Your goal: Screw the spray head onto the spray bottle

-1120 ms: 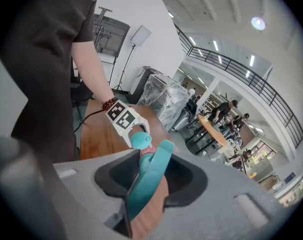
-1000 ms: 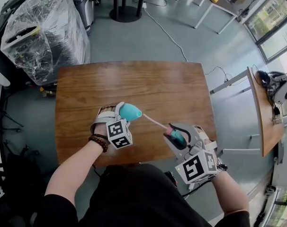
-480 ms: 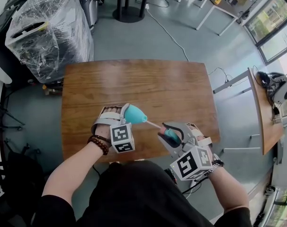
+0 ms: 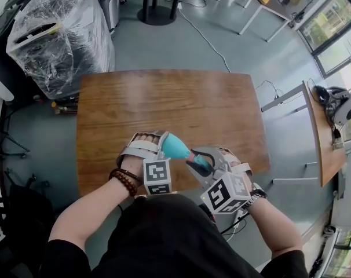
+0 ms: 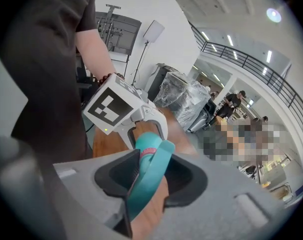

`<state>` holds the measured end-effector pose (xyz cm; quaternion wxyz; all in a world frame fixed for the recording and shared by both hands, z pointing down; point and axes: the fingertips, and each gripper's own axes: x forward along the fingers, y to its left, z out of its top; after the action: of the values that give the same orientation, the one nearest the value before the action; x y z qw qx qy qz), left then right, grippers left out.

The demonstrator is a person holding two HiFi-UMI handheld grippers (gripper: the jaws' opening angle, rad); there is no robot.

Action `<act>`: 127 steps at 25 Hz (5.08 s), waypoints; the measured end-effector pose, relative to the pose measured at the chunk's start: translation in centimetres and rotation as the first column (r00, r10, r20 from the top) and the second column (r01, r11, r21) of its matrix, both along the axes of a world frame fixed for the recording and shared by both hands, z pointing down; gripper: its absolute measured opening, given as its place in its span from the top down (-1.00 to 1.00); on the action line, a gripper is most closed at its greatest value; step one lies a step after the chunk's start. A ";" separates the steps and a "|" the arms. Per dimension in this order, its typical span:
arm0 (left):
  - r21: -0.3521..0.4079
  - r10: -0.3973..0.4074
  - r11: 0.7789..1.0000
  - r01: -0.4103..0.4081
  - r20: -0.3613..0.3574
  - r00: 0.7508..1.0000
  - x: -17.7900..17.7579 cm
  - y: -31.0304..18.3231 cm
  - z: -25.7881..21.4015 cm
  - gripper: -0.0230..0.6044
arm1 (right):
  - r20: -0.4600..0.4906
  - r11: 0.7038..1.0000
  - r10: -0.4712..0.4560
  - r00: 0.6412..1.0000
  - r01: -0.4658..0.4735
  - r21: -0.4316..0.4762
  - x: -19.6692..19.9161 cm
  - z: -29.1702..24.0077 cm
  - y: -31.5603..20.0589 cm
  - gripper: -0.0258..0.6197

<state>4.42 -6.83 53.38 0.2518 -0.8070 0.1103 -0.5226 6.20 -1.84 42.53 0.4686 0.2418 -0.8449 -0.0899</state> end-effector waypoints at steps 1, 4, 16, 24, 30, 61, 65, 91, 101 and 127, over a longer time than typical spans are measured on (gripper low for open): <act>-0.001 0.006 1.000 -0.006 0.001 1.000 0.1 0.2 -0.1 -0.40 | -0.001 1.000 -0.001 1.000 0.001 -0.007 -0.1 0.1 0.0 0.50; -0.003 0.019 1.000 -0.019 -0.004 1.000 0.3 0.7 -0.5 -0.39 | -0.003 1.000 -0.009 1.000 0.009 -0.023 -0.5 0.5 0.2 0.50; -0.110 0.024 0.993 -0.032 -0.074 0.997 1.2 3.3 0.4 -0.39 | -0.046 0.990 -0.037 0.998 0.030 -0.134 -0.3 1.8 1.5 0.50; -0.336 -0.044 0.941 -0.053 -0.275 0.960 2.8 7.3 1.7 -0.38 | -0.113 0.959 -0.104 0.988 0.069 -0.275 -0.3 3.0 3.3 0.50; -0.423 -0.091 0.903 -0.076 -0.361 0.928 3.7 9.0 2.4 -0.38 | -0.159 0.940 -0.152 0.975 0.093 -0.329 -0.4 3.7 4.2 0.49; -0.257 0.034 0.965 -0.050 -0.068 0.997 1.7 7.4 2.9 -0.37 | -0.540 0.932 -0.360 0.761 0.321 -0.170 1.7 3.9 4.7 0.55; -0.310 0.044 0.950 -0.039 0.006 0.999 1.8 8.0 3.3 -0.36 | -0.662 0.900 -0.398 0.635 0.409 -0.148 2.2 4.0 4.5 0.55; -0.394 0.020 0.912 -0.112 -0.231 0.973 3.5 8.4 1.5 -0.36 | -0.196 0.949 -0.155 0.968 0.091 -0.301 1.0 1.3 4.4 0.52; -0.397 0.006 0.904 -0.155 -0.353 0.936 3.8 7.9 -0.1 -0.36 | -0.095 0.962 -0.175 0.980 0.150 -0.228 0.3 -0.7 4.1 0.47; -0.204 0.042 0.976 -0.076 -0.164 0.986 2.7 6.4 0.8 -0.32 | -0.331 0.954 -0.215 0.919 0.125 -0.273 1.4 1.0 4.6 0.57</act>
<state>7.09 -0.44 54.15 0.1714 -0.8709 0.0504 -0.4577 7.57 2.72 43.56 0.6310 0.0865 -0.7680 -0.0672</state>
